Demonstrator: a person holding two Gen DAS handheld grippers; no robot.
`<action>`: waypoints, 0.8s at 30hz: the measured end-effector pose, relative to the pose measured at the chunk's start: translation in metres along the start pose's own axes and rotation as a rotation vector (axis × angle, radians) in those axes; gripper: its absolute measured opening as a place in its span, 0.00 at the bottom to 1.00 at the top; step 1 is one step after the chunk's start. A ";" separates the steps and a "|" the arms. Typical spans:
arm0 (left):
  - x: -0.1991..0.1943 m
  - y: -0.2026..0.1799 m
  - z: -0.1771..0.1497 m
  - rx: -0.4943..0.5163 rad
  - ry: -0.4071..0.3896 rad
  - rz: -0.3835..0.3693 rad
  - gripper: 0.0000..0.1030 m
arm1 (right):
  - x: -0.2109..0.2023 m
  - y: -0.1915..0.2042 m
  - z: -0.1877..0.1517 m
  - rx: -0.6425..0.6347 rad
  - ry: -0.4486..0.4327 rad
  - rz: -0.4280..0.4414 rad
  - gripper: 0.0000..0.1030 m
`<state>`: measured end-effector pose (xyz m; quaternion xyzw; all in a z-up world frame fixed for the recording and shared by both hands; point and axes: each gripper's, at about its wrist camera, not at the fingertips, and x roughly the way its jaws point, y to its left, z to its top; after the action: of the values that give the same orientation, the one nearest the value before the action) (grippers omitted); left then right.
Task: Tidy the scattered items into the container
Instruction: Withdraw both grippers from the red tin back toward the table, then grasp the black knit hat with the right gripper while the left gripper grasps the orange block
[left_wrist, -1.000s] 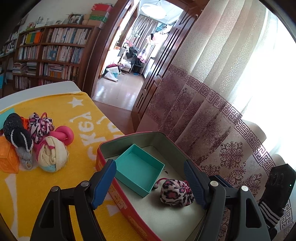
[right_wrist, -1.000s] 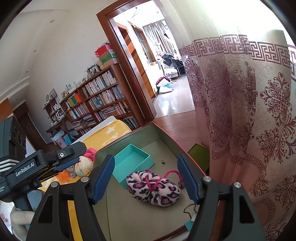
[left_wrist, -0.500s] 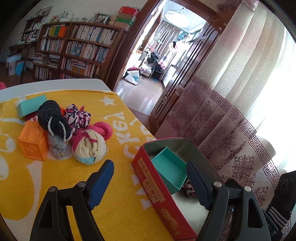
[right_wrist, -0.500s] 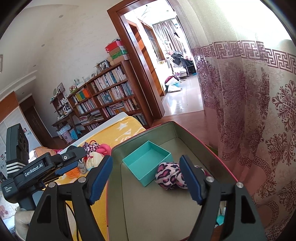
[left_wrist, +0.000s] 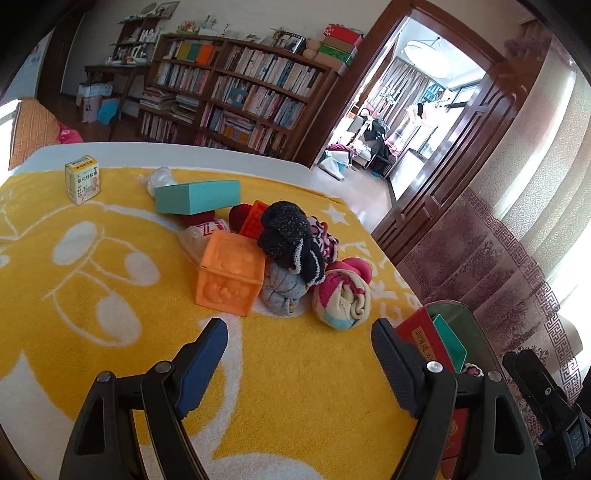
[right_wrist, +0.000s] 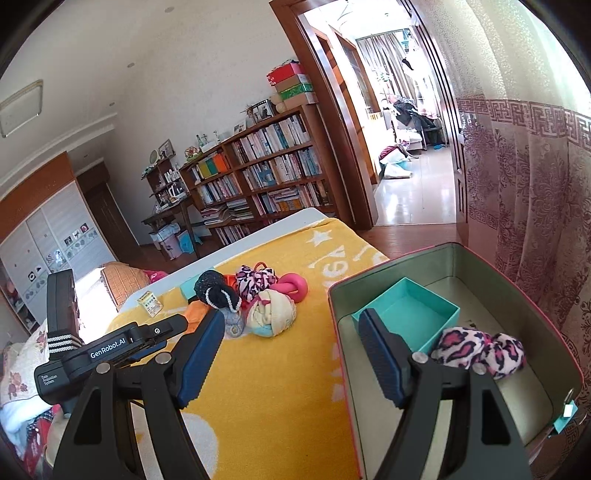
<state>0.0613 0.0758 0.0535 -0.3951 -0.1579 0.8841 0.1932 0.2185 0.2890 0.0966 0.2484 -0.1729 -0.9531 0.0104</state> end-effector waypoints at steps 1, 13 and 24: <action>-0.001 0.007 0.001 -0.005 0.000 0.009 0.80 | 0.005 0.007 0.000 -0.011 0.004 0.008 0.76; 0.004 0.050 0.006 0.005 0.030 0.069 0.80 | 0.071 0.063 0.003 -0.018 0.093 0.092 0.76; 0.017 0.088 0.008 -0.106 0.057 0.049 0.79 | 0.146 0.100 0.007 -0.087 0.165 0.064 0.76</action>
<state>0.0261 0.0061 0.0097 -0.4336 -0.1890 0.8674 0.1549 0.0805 0.1817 0.0678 0.3198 -0.1376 -0.9352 0.0657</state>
